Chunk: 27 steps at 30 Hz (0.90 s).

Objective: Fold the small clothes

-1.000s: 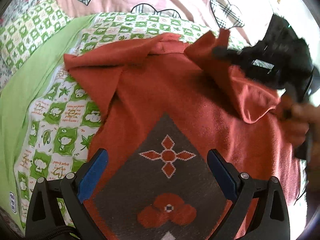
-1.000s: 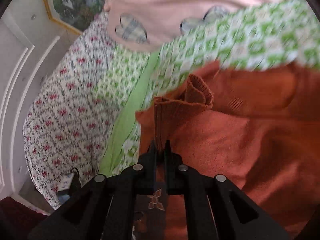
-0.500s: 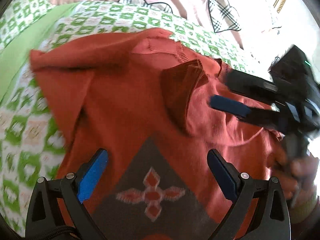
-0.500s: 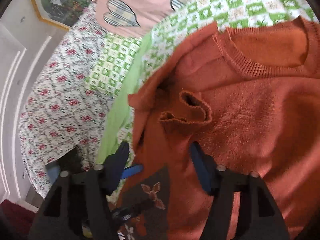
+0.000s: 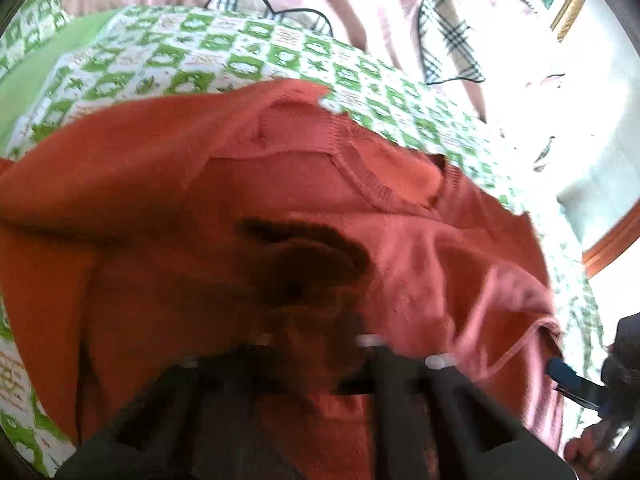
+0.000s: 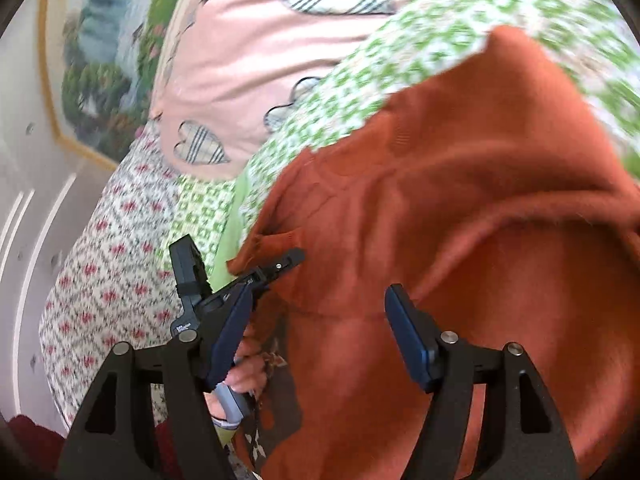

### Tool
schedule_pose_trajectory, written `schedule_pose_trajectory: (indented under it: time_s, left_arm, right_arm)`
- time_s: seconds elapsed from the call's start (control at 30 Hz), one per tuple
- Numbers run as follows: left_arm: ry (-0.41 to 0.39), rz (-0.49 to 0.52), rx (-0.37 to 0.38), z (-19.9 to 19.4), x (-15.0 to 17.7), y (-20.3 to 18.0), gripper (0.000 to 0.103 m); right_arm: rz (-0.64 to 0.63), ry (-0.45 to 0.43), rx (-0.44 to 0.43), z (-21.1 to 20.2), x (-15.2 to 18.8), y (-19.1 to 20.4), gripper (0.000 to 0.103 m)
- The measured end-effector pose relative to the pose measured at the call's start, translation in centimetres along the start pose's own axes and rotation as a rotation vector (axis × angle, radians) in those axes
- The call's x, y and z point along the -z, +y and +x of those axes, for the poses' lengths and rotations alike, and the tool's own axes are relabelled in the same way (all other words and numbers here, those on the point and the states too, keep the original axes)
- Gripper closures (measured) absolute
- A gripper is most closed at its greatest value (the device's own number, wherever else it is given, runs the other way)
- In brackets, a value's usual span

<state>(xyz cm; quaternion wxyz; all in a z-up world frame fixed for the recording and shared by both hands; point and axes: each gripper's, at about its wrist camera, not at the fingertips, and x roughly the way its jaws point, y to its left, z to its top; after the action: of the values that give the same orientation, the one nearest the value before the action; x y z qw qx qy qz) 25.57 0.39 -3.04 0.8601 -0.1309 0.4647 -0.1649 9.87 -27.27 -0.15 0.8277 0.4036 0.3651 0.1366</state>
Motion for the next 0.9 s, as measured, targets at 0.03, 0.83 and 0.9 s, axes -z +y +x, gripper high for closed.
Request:
schedule_pose_trajectory:
  time_s: [0.03, 0.83, 0.9]
  left_arm:
    - [-0.023, -0.005, 0.004, -1.2, 0.3, 0.1, 0.099]
    - [0.022, -0.056, 0.046, -3.6, 3.8, 5.5, 0.095]
    - [-0.002, -0.008, 0.039, -4.0, 3.4, 4.1, 0.098]
  right_arm:
    - [0.001, -0.009, 0.019, -0.8, 0.2, -0.3, 0.033]
    - [-0.224, 0.018, 0.548, 0.5, -10.4, -8.0, 0.062]
    - [-0.213, 0.004, 0.501, -0.4, -10.6, -7.5, 0.090]
